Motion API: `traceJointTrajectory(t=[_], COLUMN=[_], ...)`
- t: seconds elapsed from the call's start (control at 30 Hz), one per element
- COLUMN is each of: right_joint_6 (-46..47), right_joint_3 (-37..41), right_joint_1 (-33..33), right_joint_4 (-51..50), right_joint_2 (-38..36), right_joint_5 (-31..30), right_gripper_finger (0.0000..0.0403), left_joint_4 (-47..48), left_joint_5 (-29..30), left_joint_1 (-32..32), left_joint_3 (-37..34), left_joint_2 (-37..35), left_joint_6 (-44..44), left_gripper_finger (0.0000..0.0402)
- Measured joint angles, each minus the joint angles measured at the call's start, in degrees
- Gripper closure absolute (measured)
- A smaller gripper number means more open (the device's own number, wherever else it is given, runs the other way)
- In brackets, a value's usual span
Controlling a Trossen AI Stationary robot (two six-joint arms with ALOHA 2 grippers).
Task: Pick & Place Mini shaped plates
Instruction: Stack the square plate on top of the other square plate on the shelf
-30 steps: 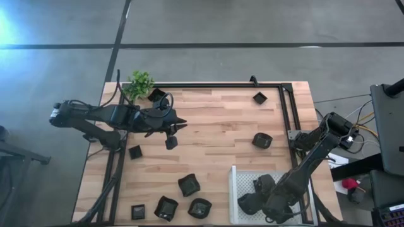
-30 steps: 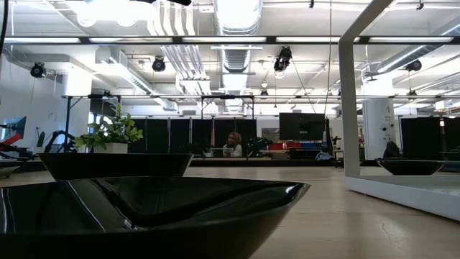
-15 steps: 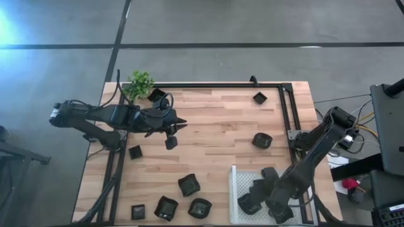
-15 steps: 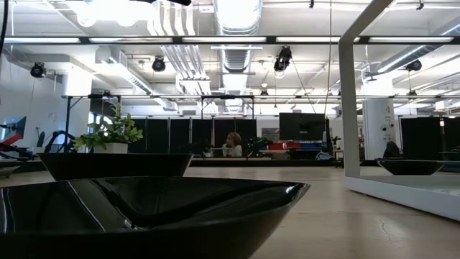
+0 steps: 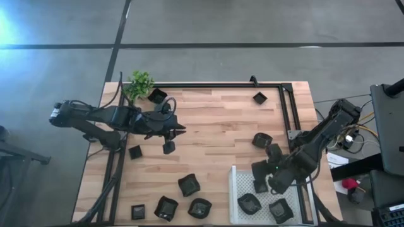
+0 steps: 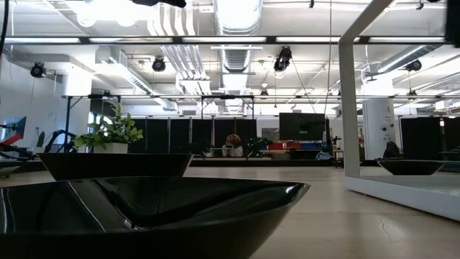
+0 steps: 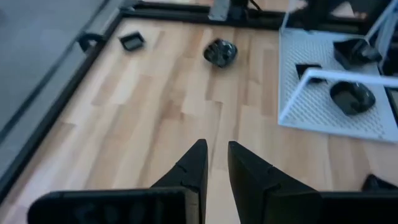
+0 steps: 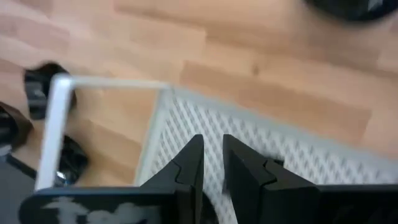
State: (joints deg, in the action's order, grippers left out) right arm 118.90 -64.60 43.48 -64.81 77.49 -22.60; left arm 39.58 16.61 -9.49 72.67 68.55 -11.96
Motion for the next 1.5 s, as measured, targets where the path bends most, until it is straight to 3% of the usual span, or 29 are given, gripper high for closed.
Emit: traceJointTrajectory(t=[0.6,0.87,1.0,1.2,1.5], right_joint_6=[-16.2,-19.1,-19.1,-21.3,-21.5], right_joint_3=[0.2,0.2,0.2,0.2,0.3], right_joint_1=[-5.2,-5.4,-5.4,-5.4,-5.4], right_joint_4=[-1.0,-1.0,-1.0,-1.0,-0.9], right_joint_2=[-10.3,-12.3,-12.3,-12.3,-12.3], right_joint_5=[-17.8,-18.4,-19.8,-19.9,-19.9], right_gripper_finger=[0.0342,0.0342,0.0342,0.0342,0.0342], left_joint_4=[11.7,25.9,29.4,28.4,28.4], left_joint_5=[-2.2,-4.7,-9.4,-14.6,-15.6], left_joint_1=[-3.7,-3.9,-4.0,-3.8,-3.7], left_joint_3=[-8.1,-10.4,-13.6,-20.1,-25.3], left_joint_2=[-0.3,-0.3,-0.3,-0.3,-0.3], left_joint_6=[-28.4,-58.9,-69.3,-75.1,-81.2], left_gripper_finger=[0.0344,0.0344,0.0344,0.0344,0.0344])
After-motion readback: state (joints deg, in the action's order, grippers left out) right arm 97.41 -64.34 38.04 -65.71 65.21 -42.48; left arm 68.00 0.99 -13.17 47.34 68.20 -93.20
